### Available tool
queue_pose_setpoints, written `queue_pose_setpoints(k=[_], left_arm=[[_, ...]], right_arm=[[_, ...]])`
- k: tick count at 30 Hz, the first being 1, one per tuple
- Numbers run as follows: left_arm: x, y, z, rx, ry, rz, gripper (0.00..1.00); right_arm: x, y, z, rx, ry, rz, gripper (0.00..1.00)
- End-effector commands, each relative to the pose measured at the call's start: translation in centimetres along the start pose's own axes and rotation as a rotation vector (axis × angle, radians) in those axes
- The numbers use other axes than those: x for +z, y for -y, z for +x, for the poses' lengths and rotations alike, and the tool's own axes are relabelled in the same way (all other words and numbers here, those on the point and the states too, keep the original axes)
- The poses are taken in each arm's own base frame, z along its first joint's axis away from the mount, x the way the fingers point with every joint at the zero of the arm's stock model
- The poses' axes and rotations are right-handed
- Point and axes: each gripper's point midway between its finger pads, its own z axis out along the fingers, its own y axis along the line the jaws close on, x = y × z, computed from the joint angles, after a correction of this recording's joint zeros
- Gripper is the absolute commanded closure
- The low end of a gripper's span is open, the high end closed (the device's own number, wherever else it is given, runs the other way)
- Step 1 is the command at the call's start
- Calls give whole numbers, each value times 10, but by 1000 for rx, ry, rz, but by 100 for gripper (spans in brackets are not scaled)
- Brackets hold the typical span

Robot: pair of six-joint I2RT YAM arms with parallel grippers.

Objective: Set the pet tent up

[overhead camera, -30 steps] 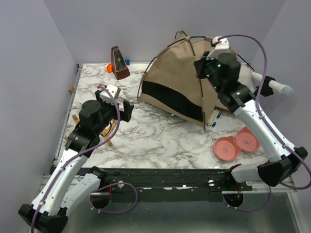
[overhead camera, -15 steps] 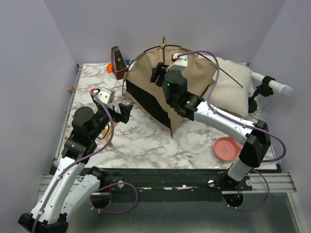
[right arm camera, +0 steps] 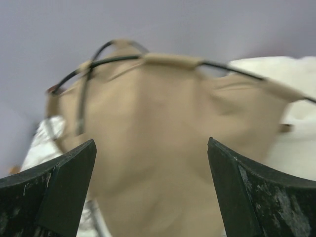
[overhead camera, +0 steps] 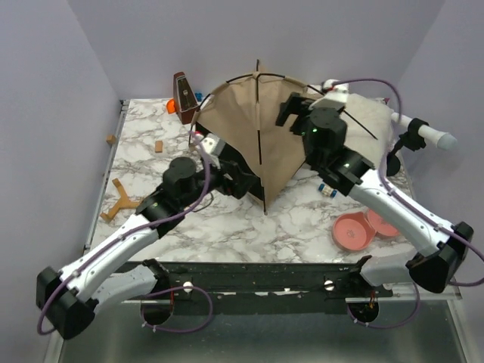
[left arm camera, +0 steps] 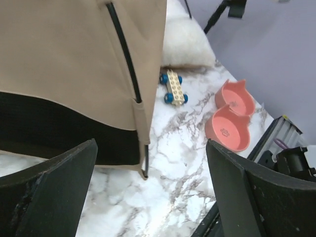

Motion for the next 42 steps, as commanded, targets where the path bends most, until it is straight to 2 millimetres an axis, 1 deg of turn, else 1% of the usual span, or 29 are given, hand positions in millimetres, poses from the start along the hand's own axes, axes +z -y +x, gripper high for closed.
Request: queue_pose_setpoints(k=[1,2,3,4,8,11,13,14,15,17,18,19,20,21,22,23,26,27,28,30,31,34,35,36,37,38,39,40,42], left_arm=[[43,3,13,-119,-8,-114,1],[51,3,20,-115,-27,-131,1],[57,4,22,-105,-40,-144,1],[64,-1,29,-89,-63,-183,1],[82,-8,39,-50,-90,-242,2],[95,-5,39,-22,-80,-236,10],[105,-7,42,2,-98,-245,20],[109,-8,42,19,-104,-249,29],[111,-11,46,37,-120,-260,40],[111,-14,46,76,-134,-269,66],[109,-16,45,95,-133,-272,76],[104,-17,43,118,-132,-273,90],[99,-18,40,141,-126,-264,99],[93,-18,36,170,-123,-249,100],[86,-17,28,200,-109,-228,100],[77,-17,25,226,-118,-203,100],[45,-16,9,330,-135,-89,100],[33,-21,1,350,-138,-76,100],[21,-23,-3,377,-152,-54,100],[-1,-36,-23,468,-137,-84,100],[-11,-37,-33,499,-122,-78,100],[-33,-56,-44,530,-151,-70,100],[-38,-63,-40,547,-190,-62,100],[-43,-71,-39,564,-223,-63,100],[-46,-80,-33,582,-267,-60,100],[-50,-92,-31,590,-292,-78,100],[-51,-107,-34,593,-287,-129,100],[-52,-113,-35,578,-275,-136,100],[-53,-124,-44,534,-231,-138,100]], right_arm=[[-4,79,-4,-2,-5,191,0],[-6,88,-4,1,-3,205,0],[-9,93,-3,3,-4,207,0],[-12,99,-3,6,-2,212,0],[-27,115,-5,8,9,233,0],[-36,124,-10,7,23,249,0],[-42,127,-14,12,32,247,0],[-45,127,-17,15,36,237,0],[-48,126,-19,17,37,225,0],[-54,123,-23,9,42,181,0],[-56,120,-24,2,42,155,0],[-58,118,-25,-8,41,133,0],[-60,116,-27,-18,40,112,0],[-62,112,-28,-33,39,84,0],[-64,108,-29,-47,31,55,0],[-66,102,-30,-60,23,16,0],[-71,85,-31,-111,-32,-81,0],[-72,82,-30,-127,-58,-103,0],[-73,79,-32,-132,-71,-112,0],[-76,75,-32,-143,-103,-133,0],[-78,72,-32,-149,-120,-149,0],[-82,60,-28,-157,-164,-221,0],[-84,53,-25,-157,-181,-260,0],[-87,44,-20,-158,-208,-315,0],[-89,39,-13,-165,-234,-350,0],[-90,34,-5,-167,-258,-381,0],[-89,33,4,-170,-282,-389,0],[-88,33,15,-174,-308,-397,0],[-85,36,35,-175,-356,-382,0]])
